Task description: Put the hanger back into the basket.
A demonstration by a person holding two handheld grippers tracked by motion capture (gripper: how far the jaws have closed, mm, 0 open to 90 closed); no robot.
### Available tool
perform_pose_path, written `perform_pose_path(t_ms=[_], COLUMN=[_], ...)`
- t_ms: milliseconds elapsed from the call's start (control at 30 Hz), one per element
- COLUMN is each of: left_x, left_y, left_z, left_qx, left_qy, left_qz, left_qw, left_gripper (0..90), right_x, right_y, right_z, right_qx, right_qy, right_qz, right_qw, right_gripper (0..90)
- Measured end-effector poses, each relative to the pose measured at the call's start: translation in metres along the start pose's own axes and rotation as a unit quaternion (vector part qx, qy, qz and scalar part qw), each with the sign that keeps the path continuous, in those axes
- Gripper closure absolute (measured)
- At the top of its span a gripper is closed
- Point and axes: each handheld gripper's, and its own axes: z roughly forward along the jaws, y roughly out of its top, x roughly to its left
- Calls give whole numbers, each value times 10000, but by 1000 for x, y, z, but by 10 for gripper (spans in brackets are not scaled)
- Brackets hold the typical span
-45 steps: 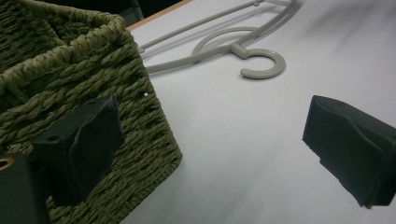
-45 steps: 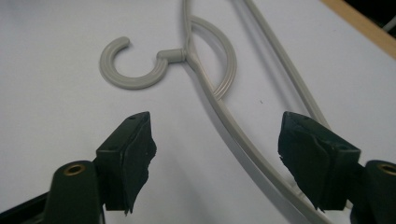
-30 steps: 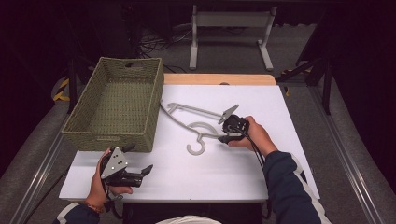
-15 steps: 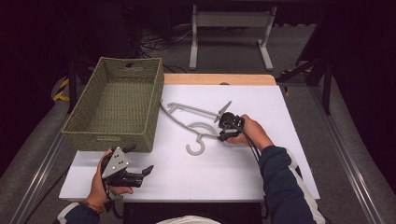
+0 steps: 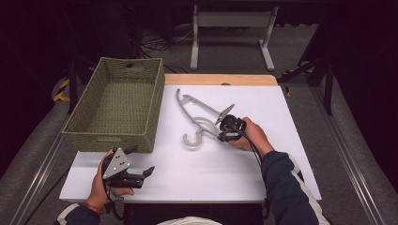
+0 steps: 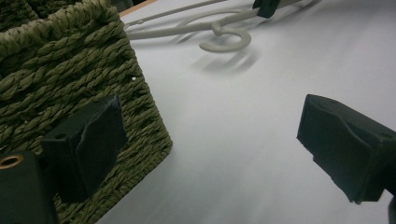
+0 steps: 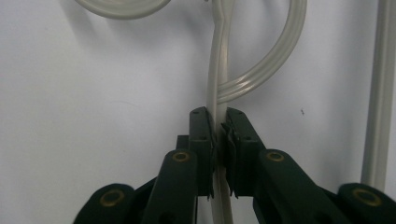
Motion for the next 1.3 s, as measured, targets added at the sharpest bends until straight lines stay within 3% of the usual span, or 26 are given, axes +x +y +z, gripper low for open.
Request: perform_pose_path(t_ms=[100, 267, 400, 467, 600, 633, 833, 1067, 1167, 1300], left_x=[0, -1, -1, -1, -3, -3, -4, -3, -3, -2], left_y=[0, 0, 0, 1, 4, 4, 9, 9, 9, 9], left_z=[0, 0, 1, 1, 2, 2, 2, 0, -1, -3], left_qx=[17, 18, 25, 16, -46, -44, -125, -109, -128, -161], left_qy=[0, -2, -9, -8, -66, -74, -102, -89, -78, -58], left_qz=[26, 29, -10, 18, -16, -18, -13, 39, 42, 43], left_qw=[10000, 10000, 10000, 10000, 10000, 10000, 9999, 9999, 9999, 9998], left_gripper=[85, 88, 88, 89, 94, 95, 110, 115, 114, 114], right_x=[-1, -5, -7, -7, -6, -5, -1, 8, 12, 17], right_y=[-3, -8, -14, -15, -21, -23, -31, -32, -28, -23], right_z=[-9, -23, -34, -36, -50, -54, -66, -74, -75, -74], right_qx=[-336, -940, -1526, -1623, -2195, -2367, -2879, -3047, -2985, -3002], right_qy=[-82, 6, 46, 33, -31, -30, -121, -349, -471, -513], right_qz=[158, 572, 878, 913, 1017, 1068, 1099, 921, 772, 662], right_qw=[9993, 9939, 9844, 9825, 9703, 9657, 9512, 9473, 9501, 9502], right_gripper=[824, 825, 825, 825, 825, 825, 825, 825, 825, 825])
